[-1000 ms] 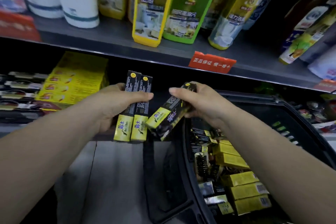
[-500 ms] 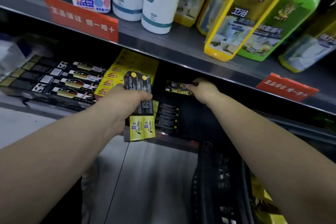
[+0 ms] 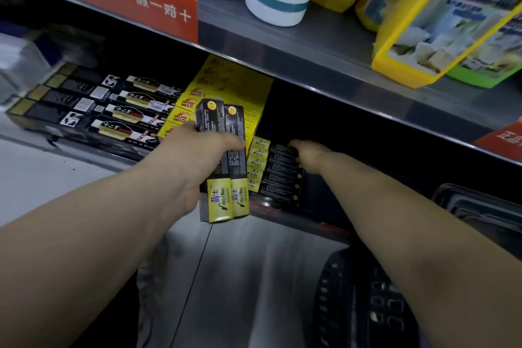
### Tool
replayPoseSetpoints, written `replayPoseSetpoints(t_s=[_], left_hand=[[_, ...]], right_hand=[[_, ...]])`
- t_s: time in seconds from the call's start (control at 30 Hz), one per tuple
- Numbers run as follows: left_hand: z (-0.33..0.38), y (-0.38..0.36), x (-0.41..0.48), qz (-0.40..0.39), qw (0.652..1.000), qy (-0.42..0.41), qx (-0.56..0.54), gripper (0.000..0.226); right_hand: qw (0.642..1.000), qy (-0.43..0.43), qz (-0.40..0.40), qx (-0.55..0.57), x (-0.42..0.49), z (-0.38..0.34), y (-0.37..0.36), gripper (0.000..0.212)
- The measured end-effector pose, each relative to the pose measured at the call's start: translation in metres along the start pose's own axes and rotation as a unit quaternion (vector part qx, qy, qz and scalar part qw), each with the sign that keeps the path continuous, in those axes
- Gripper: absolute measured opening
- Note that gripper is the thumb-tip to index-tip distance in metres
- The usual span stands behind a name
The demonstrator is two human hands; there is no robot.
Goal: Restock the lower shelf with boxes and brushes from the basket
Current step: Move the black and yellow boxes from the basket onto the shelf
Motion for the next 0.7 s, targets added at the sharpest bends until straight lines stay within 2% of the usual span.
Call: replayPoseSetpoints(t_s=[0.07, 0.17, 0.23, 0.27, 0.3, 0.37, 0.43, 0.47, 0.53, 0.6, 0.67, 0.7], left_hand=[[-0.001, -0.005, 0.001, -0.007, 1.0, 0.002, 0.0, 0.026], [-0.003, -0.012, 0.001, -0.01, 1.0, 0.005, 0.003, 0.024], [-0.004, -0.016, 0.0, -0.015, 1.0, 0.006, 0.006, 0.032], [-0.004, -0.018, -0.001, -0.016, 1.0, 0.008, 0.011, 0.038], [-0.005, -0.02, -0.001, -0.017, 1.0, 0.007, 0.013, 0.038], [-0.005, -0.023, -0.002, -0.027, 1.0, 0.002, 0.013, 0.026], [-0.005, -0.026, -0.005, -0.039, 0.999, 0.003, 0.011, 0.02], [-0.006, -0.028, -0.007, -0.044, 0.999, 0.004, 0.011, 0.019], [-0.007, -0.031, -0.011, -0.049, 0.999, 0.008, 0.013, 0.019], [-0.006, -0.033, -0.012, -0.041, 0.999, 0.001, 0.023, 0.022], [-0.003, -0.033, -0.011, -0.01, 0.999, -0.003, 0.033, 0.048], [-0.002, -0.033, -0.011, 0.003, 0.999, 0.0, 0.033, 0.06]], right_hand=[[0.998, 0.021, -0.034, -0.047, -0.005, 0.0, -0.005, 0.039], [0.991, 0.054, -0.045, -0.115, -0.017, -0.014, 0.009, 0.057], [0.994, 0.08, -0.045, -0.051, -0.033, -0.033, 0.026, 0.067], [0.991, 0.112, -0.066, 0.037, -0.043, -0.045, 0.035, 0.073], [0.972, 0.153, -0.104, 0.146, -0.058, -0.056, 0.045, 0.079], [0.886, 0.22, -0.212, 0.349, -0.091, -0.072, 0.061, 0.09], [0.81, 0.26, -0.294, 0.436, -0.12, -0.08, 0.068, 0.088], [0.795, 0.266, -0.301, 0.455, -0.13, -0.08, 0.068, 0.082], [0.8, 0.241, -0.266, 0.481, -0.136, -0.075, 0.067, 0.065], [0.828, 0.201, -0.218, 0.475, -0.133, -0.062, 0.067, 0.044], [0.872, 0.131, -0.15, 0.447, -0.123, -0.044, 0.068, 0.016], [0.89, 0.079, -0.098, 0.437, -0.115, -0.033, 0.07, 0.008]])
Point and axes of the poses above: each hand's wrist, its own x-axis towards the middle knuckle, its own y-axis out of the back of the hand, z = x × y, the point moved 3 cm from there along x, towards the middle knuckle, and after that the axes turned 2 degrees about y, right-handed, at the moved point
